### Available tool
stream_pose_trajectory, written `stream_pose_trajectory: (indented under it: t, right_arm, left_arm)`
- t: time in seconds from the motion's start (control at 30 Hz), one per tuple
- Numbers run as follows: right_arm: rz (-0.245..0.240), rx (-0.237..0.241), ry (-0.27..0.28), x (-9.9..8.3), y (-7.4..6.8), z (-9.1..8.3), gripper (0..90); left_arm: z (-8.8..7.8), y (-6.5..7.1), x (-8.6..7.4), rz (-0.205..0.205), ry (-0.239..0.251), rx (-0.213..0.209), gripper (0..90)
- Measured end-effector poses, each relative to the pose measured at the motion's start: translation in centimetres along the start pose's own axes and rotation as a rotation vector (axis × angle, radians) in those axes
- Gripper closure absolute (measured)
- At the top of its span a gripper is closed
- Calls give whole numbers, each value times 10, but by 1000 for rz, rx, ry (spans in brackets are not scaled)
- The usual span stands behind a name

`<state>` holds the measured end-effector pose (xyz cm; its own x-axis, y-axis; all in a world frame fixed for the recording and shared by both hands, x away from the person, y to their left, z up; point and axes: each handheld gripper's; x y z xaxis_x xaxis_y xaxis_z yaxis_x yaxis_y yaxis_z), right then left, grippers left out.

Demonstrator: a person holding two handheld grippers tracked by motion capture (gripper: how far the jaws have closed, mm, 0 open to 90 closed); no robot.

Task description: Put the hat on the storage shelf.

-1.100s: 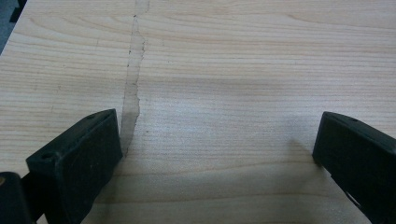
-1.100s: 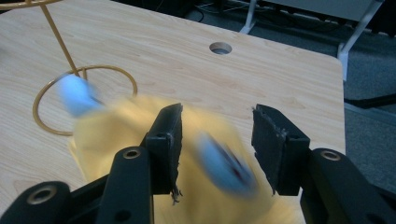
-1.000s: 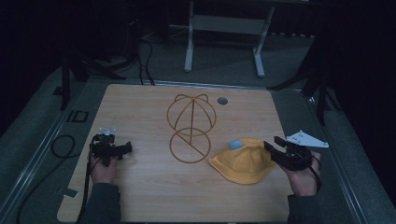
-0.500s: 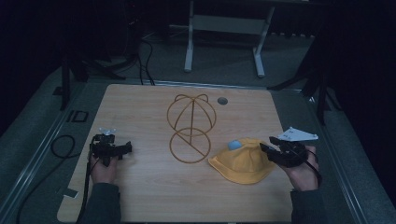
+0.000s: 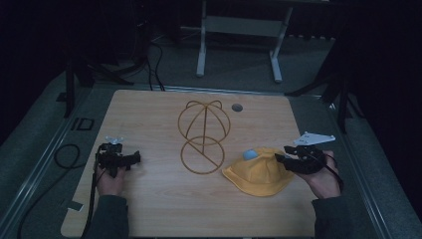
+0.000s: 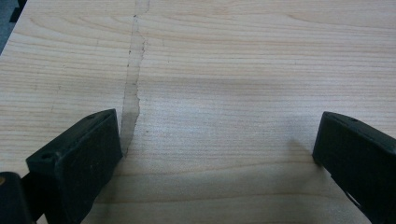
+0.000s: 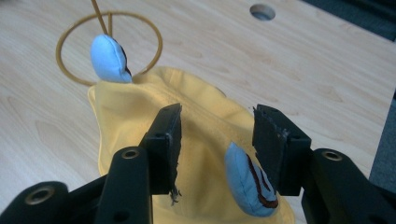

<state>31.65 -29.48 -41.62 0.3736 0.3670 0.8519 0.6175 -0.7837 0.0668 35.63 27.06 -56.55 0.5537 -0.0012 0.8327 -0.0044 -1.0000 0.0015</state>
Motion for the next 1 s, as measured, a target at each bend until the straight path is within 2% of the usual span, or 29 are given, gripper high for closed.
stream_pose_trajectory:
  t: [0.33,0.67,1.0]
  right_arm:
    - [-38,42,-55,11,1,7,511]
    - [-132,97,-162,26,-2,14,488]
    - [-190,137,-244,31,-6,26,496]
  left_arm:
    - [0,0,0,0,0,0,11]
    - [0,0,0,0,0,0,11]
    - [0,0,0,0,0,0,11]
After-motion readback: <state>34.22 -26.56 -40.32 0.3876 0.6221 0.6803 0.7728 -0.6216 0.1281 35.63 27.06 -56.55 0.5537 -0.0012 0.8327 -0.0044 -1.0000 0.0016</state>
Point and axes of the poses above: each handheld gripper's, and its own axes: z roughly forward along the jaws, x roughly out of its top, y roughly to its right, and after that the axes turned 13 degrees about y, right-handed
